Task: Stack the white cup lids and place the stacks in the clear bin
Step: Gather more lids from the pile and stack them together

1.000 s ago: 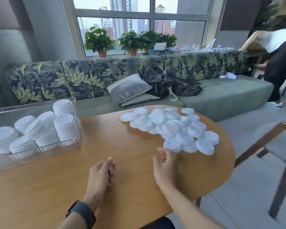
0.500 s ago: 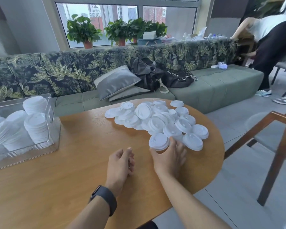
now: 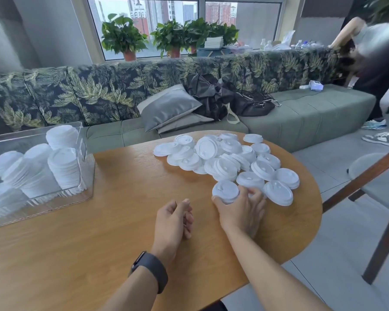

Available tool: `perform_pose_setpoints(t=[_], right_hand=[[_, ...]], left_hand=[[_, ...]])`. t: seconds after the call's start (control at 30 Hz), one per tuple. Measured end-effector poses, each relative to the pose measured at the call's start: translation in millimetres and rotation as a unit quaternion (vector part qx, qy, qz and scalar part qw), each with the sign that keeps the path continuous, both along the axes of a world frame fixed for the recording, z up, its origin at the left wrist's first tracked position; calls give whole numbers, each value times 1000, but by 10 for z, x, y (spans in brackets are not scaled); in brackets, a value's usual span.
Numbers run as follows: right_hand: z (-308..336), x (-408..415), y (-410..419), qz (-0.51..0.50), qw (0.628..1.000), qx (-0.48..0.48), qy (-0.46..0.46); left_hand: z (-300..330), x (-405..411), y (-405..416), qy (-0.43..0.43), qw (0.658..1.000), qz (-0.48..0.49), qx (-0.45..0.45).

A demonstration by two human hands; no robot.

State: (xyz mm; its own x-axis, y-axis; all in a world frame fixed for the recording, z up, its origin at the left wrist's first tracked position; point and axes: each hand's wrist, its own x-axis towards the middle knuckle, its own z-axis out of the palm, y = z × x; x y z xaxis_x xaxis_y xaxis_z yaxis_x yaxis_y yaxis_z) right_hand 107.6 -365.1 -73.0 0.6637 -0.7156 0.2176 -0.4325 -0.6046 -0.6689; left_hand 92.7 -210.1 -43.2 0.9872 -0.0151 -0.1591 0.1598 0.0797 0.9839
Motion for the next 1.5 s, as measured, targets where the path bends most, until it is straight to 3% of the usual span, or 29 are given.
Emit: perform_pose_setpoints(t=[0.3,0.47,0.7,1.03,1.3,1.5], right_hand=[[10,-155,88,93,991,32,-91],[53,-329,332,216,960,128,-126],[106,-532,961,326,921,176,-117],[131,-592,1489,369,902,207,-85],[240,-434,1407,360,846,391,-37],[192,-386,1285,357,808,469,-26]], left_hand=[[-19,-32,157,9,999,-12,-35],[-53,-88,345,8,999,43,-19],[-85,-158,833,-16,999,40,-16],[-39,-335,1472,-14,999,39,-20],[-62,-342,1623,11,1000,11,7],[-10,-349,1556,3,998,15,-62]])
